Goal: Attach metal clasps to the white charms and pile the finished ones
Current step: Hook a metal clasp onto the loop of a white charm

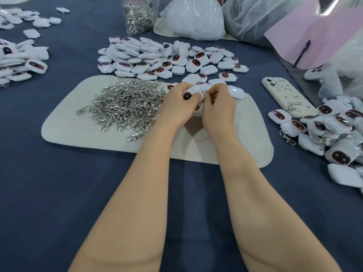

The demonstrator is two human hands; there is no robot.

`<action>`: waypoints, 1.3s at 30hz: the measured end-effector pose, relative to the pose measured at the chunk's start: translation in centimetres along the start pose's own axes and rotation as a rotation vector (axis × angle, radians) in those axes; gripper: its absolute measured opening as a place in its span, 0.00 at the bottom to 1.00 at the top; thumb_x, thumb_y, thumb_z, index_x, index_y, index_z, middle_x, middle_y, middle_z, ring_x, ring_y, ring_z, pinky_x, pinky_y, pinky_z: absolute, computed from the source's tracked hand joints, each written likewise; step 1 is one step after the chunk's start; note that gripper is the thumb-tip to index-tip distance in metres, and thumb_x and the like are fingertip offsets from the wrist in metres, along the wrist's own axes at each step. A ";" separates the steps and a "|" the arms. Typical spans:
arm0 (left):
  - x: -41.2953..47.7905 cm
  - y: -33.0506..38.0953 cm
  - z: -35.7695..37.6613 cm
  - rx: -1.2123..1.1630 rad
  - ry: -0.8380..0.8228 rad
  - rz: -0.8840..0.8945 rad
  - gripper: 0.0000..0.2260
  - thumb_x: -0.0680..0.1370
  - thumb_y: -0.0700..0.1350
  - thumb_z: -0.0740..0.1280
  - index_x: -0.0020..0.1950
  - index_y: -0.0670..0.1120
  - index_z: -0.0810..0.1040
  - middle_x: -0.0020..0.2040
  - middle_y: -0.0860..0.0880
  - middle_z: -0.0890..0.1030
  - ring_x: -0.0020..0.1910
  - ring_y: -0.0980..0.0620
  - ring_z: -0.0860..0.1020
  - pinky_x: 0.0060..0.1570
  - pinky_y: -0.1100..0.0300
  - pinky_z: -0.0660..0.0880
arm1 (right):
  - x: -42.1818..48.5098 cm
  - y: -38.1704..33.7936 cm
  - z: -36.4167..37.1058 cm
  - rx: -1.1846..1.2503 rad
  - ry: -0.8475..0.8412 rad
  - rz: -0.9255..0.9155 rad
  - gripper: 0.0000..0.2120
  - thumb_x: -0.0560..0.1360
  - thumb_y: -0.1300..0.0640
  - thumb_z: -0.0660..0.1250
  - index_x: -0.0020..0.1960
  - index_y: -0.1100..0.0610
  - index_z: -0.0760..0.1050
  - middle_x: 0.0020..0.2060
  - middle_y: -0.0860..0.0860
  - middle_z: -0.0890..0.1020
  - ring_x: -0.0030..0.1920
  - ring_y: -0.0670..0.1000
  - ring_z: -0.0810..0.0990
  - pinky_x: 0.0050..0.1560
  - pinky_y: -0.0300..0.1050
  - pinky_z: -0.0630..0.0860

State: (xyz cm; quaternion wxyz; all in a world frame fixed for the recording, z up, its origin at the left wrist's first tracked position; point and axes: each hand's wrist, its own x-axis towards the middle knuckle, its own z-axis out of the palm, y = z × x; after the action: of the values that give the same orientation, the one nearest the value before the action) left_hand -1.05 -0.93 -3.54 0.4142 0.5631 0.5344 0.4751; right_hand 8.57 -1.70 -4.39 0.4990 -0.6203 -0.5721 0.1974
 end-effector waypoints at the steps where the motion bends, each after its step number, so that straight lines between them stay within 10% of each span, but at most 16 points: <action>1: 0.0 0.0 0.0 0.013 0.003 0.011 0.03 0.77 0.40 0.65 0.50 0.47 0.75 0.38 0.53 0.77 0.30 0.57 0.79 0.43 0.54 0.78 | 0.0 0.0 0.0 -0.002 -0.003 -0.004 0.05 0.78 0.64 0.60 0.47 0.56 0.67 0.41 0.49 0.74 0.41 0.49 0.72 0.38 0.34 0.62; 17: 0.2 -0.3 -0.2 0.062 0.022 -0.054 0.07 0.76 0.40 0.64 0.53 0.43 0.75 0.50 0.39 0.79 0.51 0.38 0.79 0.56 0.40 0.75 | -0.2 -0.1 0.2 -0.061 -0.059 -0.053 0.05 0.77 0.66 0.58 0.47 0.57 0.68 0.40 0.50 0.74 0.41 0.52 0.71 0.37 0.38 0.62; 27: 0.1 -0.4 -0.5 0.203 0.012 0.039 0.10 0.76 0.41 0.65 0.57 0.44 0.76 0.51 0.43 0.80 0.51 0.41 0.79 0.55 0.48 0.76 | -0.2 0.1 0.2 -0.195 -0.109 -0.121 0.06 0.75 0.67 0.57 0.46 0.59 0.70 0.39 0.52 0.74 0.41 0.55 0.72 0.41 0.44 0.67; 32: -0.1 0.0 0.0 -0.094 0.047 -0.059 0.06 0.77 0.40 0.62 0.53 0.46 0.72 0.44 0.47 0.77 0.35 0.51 0.79 0.31 0.60 0.76 | -0.3 -0.1 0.1 0.025 -0.019 -0.066 0.06 0.77 0.66 0.60 0.51 0.58 0.70 0.37 0.41 0.72 0.37 0.41 0.72 0.40 0.31 0.66; 39: 0.2 0.7 0.0 -0.538 0.084 -0.276 0.06 0.77 0.35 0.58 0.41 0.39 0.72 0.31 0.45 0.72 0.24 0.56 0.72 0.23 0.67 0.70 | -0.1 -0.4 0.2 0.078 -0.029 -0.042 0.06 0.77 0.64 0.63 0.52 0.58 0.76 0.43 0.45 0.77 0.43 0.42 0.74 0.44 0.23 0.68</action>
State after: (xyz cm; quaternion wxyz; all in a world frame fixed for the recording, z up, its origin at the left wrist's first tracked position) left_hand -0.92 -0.75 -2.87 0.5866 0.3351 0.4778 0.5616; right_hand 8.16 -1.76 -4.22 0.5183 -0.5852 -0.5843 0.2178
